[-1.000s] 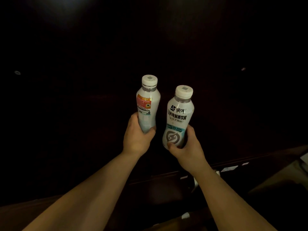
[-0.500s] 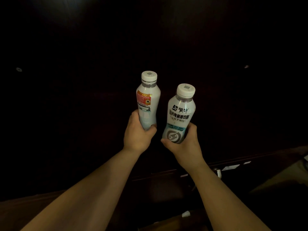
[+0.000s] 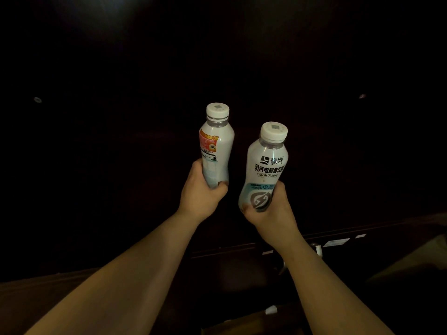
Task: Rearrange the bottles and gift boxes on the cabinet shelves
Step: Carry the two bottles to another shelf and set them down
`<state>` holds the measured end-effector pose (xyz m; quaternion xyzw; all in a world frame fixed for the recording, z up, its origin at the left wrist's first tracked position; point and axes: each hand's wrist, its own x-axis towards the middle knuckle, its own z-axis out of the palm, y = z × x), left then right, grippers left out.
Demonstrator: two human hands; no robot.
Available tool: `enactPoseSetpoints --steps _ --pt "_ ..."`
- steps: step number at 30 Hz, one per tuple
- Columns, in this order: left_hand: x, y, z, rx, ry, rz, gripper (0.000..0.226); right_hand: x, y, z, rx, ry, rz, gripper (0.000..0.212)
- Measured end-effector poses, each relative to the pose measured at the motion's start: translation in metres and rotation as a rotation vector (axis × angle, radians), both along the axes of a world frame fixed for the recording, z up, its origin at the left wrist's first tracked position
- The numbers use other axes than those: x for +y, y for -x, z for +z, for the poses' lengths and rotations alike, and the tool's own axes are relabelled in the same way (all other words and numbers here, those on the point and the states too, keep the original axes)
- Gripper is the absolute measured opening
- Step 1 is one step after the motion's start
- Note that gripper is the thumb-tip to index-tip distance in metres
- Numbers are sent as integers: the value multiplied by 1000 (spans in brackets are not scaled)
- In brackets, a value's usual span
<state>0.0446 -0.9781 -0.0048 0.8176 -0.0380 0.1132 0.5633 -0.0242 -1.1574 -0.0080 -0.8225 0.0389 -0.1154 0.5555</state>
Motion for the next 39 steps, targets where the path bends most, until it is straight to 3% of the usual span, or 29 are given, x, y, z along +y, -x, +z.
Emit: enactPoseSetpoints --steps 6,12,20,26,31,36,39 --pt "-1 -1 6 42 43 5 105 0 0 0 -8 5 8 74" --pt "1 -1 0 -1 -2 1 77 -1 -2 0 -25 11 11 73" --pt "9 4 1 59 51 -80 101 -1 -1 0 -31 21 12 76" --pt "8 1 -3 32 14 -21 89 -2 -1 -1 -35 26 15 72" --pt "9 4 -1 76 130 -59 110 -1 -1 0 -33 22 15 78" --pt "3 2 -1 -1 8 23 81 -2 -2 -2 -39 16 29 75" --pt "9 4 0 34 67 -26 80 -2 -2 -2 -37 21 27 75"
